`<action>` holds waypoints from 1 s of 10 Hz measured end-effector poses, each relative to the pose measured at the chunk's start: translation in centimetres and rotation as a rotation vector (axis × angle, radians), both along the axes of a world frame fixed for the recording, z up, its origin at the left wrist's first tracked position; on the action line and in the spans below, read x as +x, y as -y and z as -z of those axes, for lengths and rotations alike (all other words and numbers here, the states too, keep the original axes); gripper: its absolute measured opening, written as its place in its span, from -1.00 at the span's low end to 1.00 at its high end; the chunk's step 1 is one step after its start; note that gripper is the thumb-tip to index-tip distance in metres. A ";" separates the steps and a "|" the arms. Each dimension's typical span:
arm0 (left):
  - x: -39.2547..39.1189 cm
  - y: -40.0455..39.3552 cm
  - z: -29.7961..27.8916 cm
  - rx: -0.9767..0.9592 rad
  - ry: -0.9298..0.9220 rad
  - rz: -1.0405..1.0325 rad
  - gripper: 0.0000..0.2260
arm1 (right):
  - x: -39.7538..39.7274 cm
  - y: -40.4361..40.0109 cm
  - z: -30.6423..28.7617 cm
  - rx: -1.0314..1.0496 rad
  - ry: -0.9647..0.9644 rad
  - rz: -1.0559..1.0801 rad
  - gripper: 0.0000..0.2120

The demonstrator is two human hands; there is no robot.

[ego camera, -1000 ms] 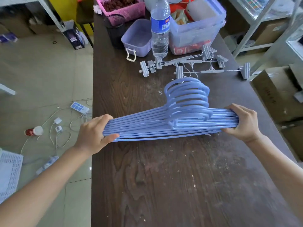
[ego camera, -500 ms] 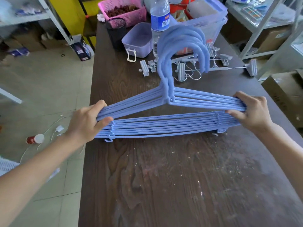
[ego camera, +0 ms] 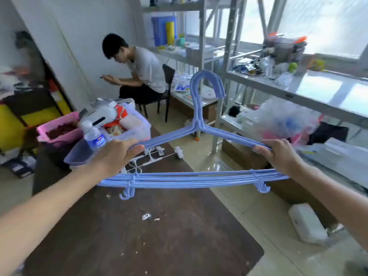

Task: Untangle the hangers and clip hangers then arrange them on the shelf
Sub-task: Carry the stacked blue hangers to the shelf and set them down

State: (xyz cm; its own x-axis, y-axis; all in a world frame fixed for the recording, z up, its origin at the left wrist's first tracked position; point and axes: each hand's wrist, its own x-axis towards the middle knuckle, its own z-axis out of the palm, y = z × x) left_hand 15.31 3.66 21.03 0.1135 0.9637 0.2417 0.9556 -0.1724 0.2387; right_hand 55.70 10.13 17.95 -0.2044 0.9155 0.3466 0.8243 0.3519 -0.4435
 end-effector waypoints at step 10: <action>59.4 -45.2 -4.8 0.101 -0.029 0.778 -0.63 | 48.8 -11.9 -7.8 -0.217 -0.068 0.758 -0.32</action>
